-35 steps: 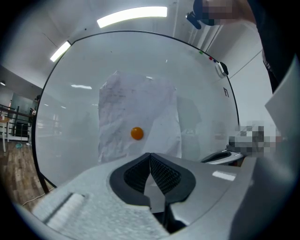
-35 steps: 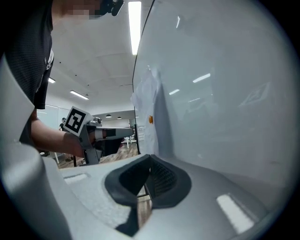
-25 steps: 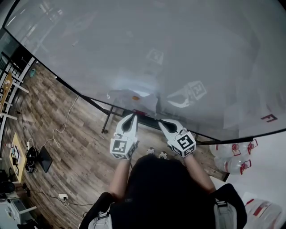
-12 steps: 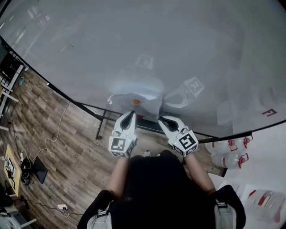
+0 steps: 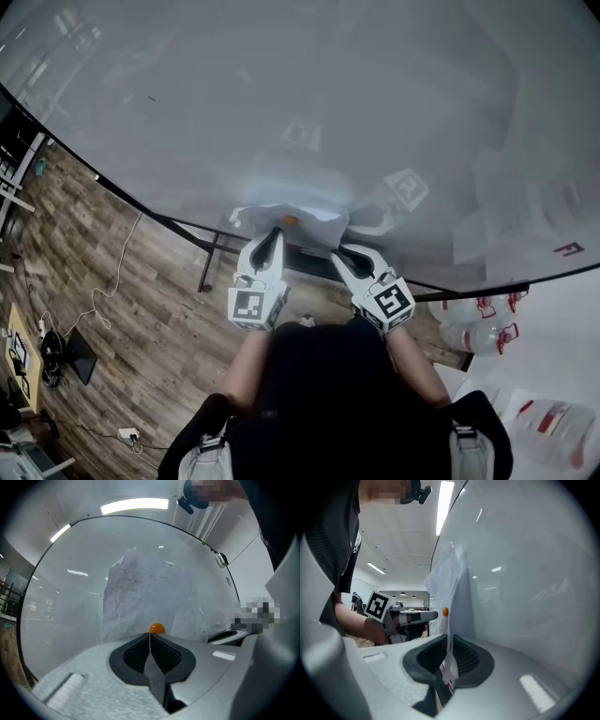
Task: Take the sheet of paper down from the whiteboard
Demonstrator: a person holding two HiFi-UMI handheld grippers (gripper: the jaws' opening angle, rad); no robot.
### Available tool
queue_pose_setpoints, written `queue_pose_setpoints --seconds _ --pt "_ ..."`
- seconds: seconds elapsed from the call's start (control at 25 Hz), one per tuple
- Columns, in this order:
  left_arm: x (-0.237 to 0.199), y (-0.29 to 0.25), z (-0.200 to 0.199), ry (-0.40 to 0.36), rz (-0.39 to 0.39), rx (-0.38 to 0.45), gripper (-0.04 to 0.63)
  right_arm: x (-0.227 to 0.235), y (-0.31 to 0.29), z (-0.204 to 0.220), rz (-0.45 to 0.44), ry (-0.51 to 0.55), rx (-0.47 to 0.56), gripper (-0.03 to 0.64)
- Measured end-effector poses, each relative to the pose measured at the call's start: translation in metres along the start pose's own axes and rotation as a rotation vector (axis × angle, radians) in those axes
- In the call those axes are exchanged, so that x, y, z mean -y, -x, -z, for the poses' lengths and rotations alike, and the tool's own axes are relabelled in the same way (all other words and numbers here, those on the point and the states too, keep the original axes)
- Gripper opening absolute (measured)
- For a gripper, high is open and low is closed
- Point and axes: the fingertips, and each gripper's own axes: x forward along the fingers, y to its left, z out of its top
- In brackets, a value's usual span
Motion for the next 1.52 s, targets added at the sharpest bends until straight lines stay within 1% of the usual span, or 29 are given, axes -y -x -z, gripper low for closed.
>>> queue_pose_setpoints --seconds 0.16,0.2,0.32,0.52,0.68,0.96,1.16,1.52 --pt "0.004 -0.001 0.004 0.005 0.015 -0.011 0.024 -0.002 -0.006 0.002 -0.027 0.005 -0.008 0.041" --pt "0.005 -0.002 0.005 0.009 0.021 -0.013 0.033 -0.001 -0.007 0.002 -0.027 0.009 -0.006 0.04" --pt "0.005 -0.003 0.006 0.01 0.025 -0.016 0.078 0.0 -0.009 0.003 -0.014 0.014 -0.007 0.006" --pt "0.006 -0.009 -0.002 -0.006 0.009 -0.003 0.145 0.001 -0.01 0.002 -0.004 0.002 -0.014 0.005" --pt "0.012 -0.013 -0.007 -0.014 0.013 -0.006 0.17 0.001 -0.011 0.004 -0.001 -0.016 -0.013 0.005" --pt "0.014 -0.021 -0.009 -0.018 0.005 -0.005 0.172 0.003 -0.013 0.004 0.002 -0.003 -0.021 0.005" --pt "0.012 -0.023 -0.01 0.013 -0.001 -0.011 0.167 0.0 -0.015 0.004 -0.003 -0.003 -0.024 0.005" --pt "0.012 -0.023 -0.001 -0.005 -0.038 -0.034 0.136 -0.001 -0.015 0.007 -0.009 -0.008 -0.025 0.005"
